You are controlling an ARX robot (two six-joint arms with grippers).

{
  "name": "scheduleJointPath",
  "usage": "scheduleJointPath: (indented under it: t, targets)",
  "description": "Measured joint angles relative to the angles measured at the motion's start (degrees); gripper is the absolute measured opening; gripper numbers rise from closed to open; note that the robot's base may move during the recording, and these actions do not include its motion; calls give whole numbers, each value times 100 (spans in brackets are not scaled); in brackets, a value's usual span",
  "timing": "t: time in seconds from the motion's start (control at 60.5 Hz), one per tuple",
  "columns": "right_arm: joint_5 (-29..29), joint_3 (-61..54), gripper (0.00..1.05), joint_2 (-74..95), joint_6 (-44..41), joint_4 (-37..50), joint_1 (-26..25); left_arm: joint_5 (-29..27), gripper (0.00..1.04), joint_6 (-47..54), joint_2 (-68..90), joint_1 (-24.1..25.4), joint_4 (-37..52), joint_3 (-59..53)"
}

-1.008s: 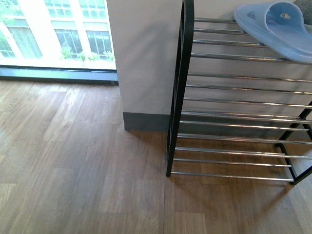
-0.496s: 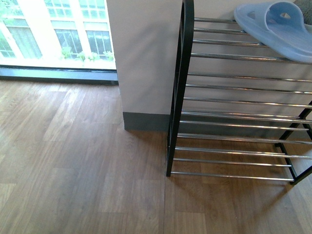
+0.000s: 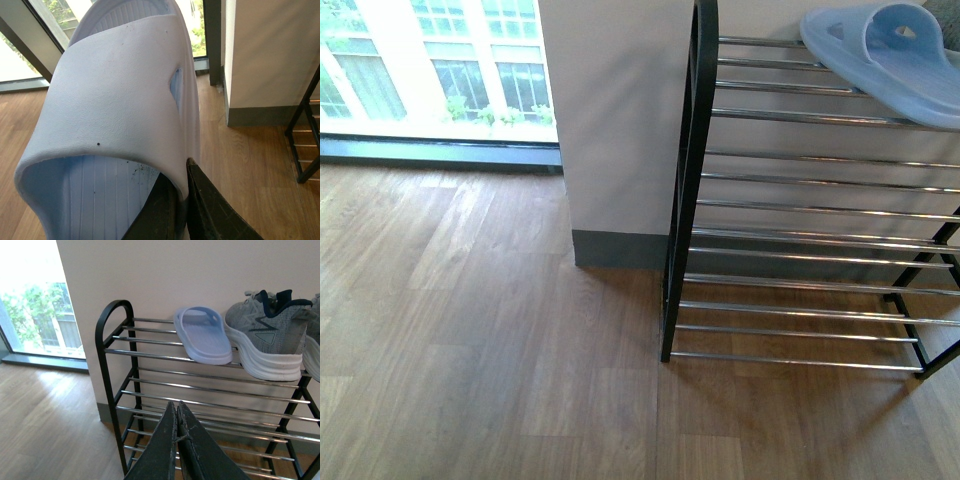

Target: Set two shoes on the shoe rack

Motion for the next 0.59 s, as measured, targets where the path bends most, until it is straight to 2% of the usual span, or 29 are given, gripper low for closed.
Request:
scheduleJointPath:
  t: [0.215,0.496,0.595]
  targets:
    - [0,0,3,-7,-2,0,0,-2,2,0,0,0,0,0]
    - [-22,0,77,-11,-2,-2,0,-20,2,0,0,4,0,0]
    - [-22,0,97,-11,-2,-2,0,-15,2,0,0,4,0,0]
